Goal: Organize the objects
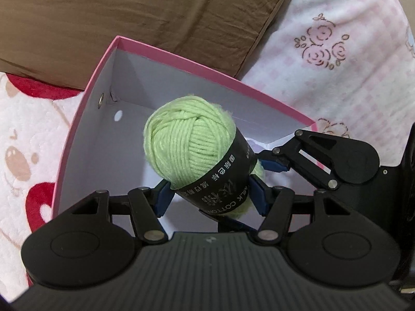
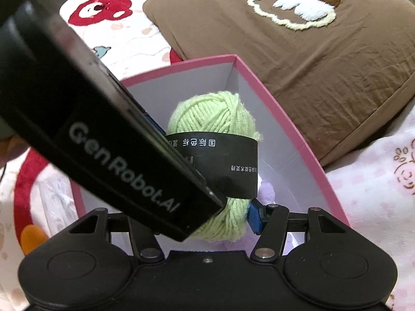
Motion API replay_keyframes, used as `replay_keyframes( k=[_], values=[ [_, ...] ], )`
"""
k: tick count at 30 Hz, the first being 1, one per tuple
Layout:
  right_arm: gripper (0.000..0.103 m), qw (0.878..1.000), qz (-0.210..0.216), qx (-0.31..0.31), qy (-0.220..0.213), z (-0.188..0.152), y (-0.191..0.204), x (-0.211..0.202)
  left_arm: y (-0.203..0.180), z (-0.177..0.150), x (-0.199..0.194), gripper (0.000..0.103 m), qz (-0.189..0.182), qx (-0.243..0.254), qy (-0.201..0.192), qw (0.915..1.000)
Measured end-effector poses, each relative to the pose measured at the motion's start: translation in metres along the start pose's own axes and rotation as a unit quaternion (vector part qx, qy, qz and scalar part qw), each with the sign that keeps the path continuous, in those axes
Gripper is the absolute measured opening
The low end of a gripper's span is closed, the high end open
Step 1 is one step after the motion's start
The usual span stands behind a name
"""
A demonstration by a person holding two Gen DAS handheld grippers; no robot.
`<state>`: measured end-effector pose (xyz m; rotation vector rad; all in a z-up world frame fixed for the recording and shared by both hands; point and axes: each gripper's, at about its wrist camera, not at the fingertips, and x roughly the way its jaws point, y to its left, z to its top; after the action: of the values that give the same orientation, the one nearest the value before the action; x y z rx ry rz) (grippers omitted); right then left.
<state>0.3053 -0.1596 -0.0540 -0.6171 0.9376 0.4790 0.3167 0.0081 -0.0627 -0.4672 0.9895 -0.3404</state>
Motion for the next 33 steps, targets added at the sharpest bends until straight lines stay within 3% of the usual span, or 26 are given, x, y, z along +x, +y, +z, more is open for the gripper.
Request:
replay_keyframes(
  k=[7,18,21,25,28,33],
  values=[
    [0.062,1.000,-0.017,0.005,0.003,0.001,-0.001,0.015,0.004,0.002,0.009,0.060,0.005,0.018,-0.008,0.9998],
    [0.062,0.999,-0.018,-0.039,0.014,-0.003,0.007,0.034,0.014,0.000,0.021,0.060,0.012,0.025,0.023,0.9993],
    [0.063,0.999,-0.015,-0.029,0.021,-0.004,0.005,0.041,0.021,-0.001,0.018,0.057,0.004,0.015,0.043,0.9990],
    [0.063,1.000,-0.005,-0.011,0.027,-0.015,0.000,0.043,0.020,-0.003,0.016,0.048,0.016,0.037,0.032,0.9987],
    [0.063,1.000,-0.012,-0.005,0.019,-0.016,-0.004,0.043,0.023,-0.003,0.020,0.037,0.008,0.024,0.033,0.9991],
    [0.062,1.000,-0.024,-0.007,0.005,-0.010,-0.008,0.044,0.026,0.001,0.012,0.036,0.007,0.018,0.008,0.9998]
  ],
)
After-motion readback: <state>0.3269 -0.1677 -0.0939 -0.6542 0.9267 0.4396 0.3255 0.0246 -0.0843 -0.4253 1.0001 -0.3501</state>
